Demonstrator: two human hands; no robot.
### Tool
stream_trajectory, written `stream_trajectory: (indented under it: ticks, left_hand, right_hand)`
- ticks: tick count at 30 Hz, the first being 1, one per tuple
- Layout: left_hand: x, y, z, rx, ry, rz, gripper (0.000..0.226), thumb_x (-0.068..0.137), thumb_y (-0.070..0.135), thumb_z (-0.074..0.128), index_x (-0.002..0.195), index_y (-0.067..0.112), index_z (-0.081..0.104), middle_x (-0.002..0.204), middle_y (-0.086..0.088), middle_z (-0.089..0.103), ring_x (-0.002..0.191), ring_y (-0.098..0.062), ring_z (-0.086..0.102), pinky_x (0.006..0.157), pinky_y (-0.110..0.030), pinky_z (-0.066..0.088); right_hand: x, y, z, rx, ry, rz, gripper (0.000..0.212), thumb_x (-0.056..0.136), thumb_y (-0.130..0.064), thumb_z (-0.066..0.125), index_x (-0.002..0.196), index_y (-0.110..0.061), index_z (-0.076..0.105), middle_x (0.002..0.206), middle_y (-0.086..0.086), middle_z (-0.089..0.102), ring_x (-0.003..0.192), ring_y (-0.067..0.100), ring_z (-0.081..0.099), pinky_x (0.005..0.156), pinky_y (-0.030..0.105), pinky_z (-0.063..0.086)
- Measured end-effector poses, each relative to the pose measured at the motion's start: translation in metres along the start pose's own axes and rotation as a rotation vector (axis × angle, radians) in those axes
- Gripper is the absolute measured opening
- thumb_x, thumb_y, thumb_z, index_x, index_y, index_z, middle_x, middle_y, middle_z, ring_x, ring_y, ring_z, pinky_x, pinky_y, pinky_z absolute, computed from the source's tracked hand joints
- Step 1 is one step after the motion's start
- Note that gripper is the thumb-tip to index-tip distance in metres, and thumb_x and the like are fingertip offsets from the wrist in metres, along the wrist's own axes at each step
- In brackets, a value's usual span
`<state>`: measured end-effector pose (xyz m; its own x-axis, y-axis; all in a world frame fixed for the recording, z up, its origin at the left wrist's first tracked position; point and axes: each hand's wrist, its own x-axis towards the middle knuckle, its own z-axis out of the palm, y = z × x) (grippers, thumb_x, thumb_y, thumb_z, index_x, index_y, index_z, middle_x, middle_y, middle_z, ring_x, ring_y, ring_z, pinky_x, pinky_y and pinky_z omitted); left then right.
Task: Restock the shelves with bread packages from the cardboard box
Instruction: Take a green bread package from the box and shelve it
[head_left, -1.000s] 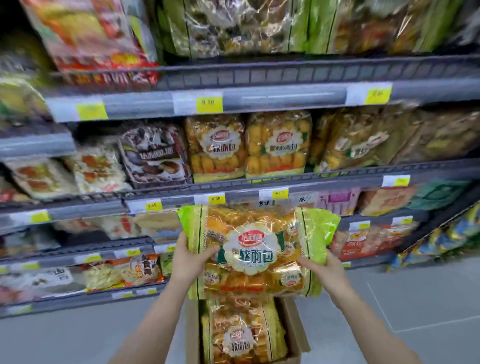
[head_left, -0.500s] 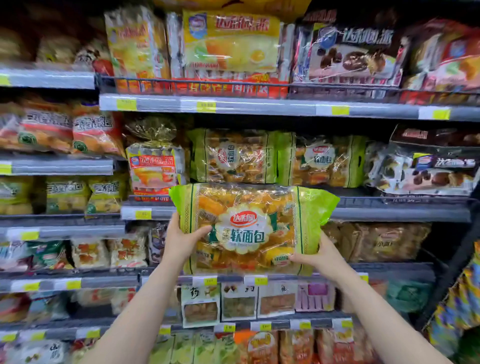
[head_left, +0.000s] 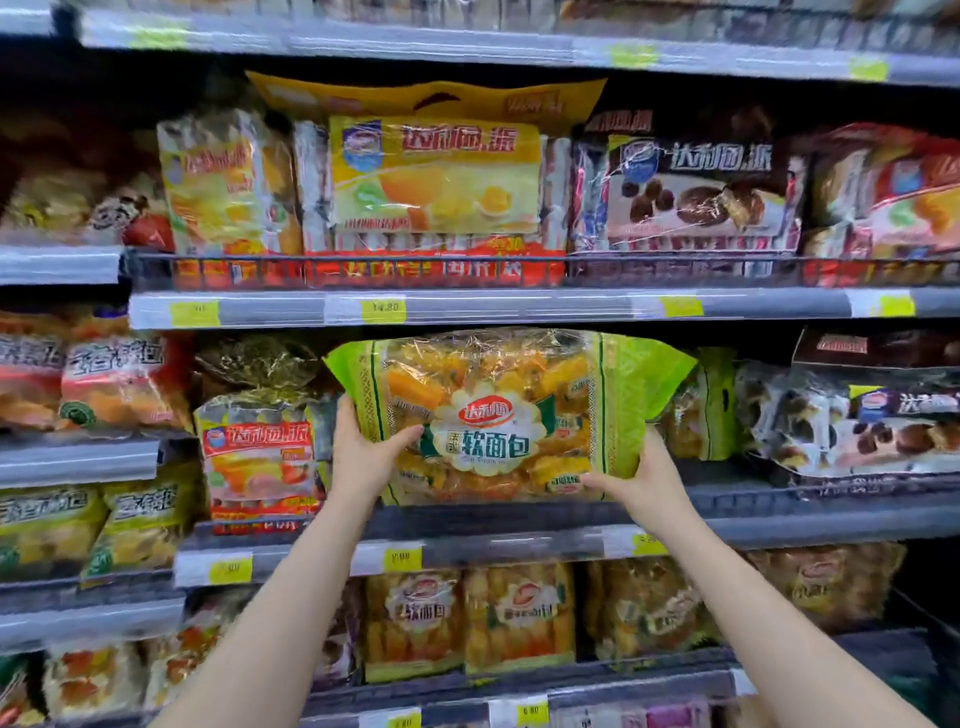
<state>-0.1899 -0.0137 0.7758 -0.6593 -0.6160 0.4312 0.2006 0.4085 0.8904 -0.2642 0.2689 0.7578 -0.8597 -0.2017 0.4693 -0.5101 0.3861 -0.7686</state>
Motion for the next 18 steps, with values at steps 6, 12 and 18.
stream_trajectory:
  ticks: [6,12,18]
  left_hand:
    - [0.06,-0.038,0.03,0.009,0.03,-0.008,0.104,0.071,0.029,0.079,0.149,0.012,0.012,0.156,-0.007,0.022,0.143,-0.023,0.022,0.117,-0.041,0.022]
    - [0.109,-0.078,0.056,0.018,0.128,-0.06,0.084,0.07,0.013,0.08,0.139,0.009,0.031,0.131,-0.015,0.054,0.12,-0.03,0.052,0.097,-0.03,0.039]
    - [0.135,-0.106,0.077,0.197,0.159,-0.137,0.093,0.074,0.025,0.078,0.142,0.006,0.018,0.14,-0.019,0.045,0.127,-0.037,0.046,0.101,-0.039,0.039]
  right_hand:
    - [0.057,0.025,0.038,-0.062,0.043,-0.059,0.081,0.069,-0.024,0.079,0.136,-0.011,0.036,0.136,0.01,0.043,0.127,0.025,0.039,0.108,0.043,0.034]
    - [0.121,0.058,0.085,-0.065,-0.116,0.085,0.079,0.069,-0.024,0.079,0.134,-0.008,0.037,0.129,0.011,0.054,0.115,0.025,0.051,0.092,0.03,0.041]
    - [0.156,0.073,0.112,0.023,-0.318,0.402,0.092,0.079,-0.026,0.07,0.145,-0.005,0.01,0.15,0.017,0.026,0.136,0.032,0.031,0.106,0.034,0.029]
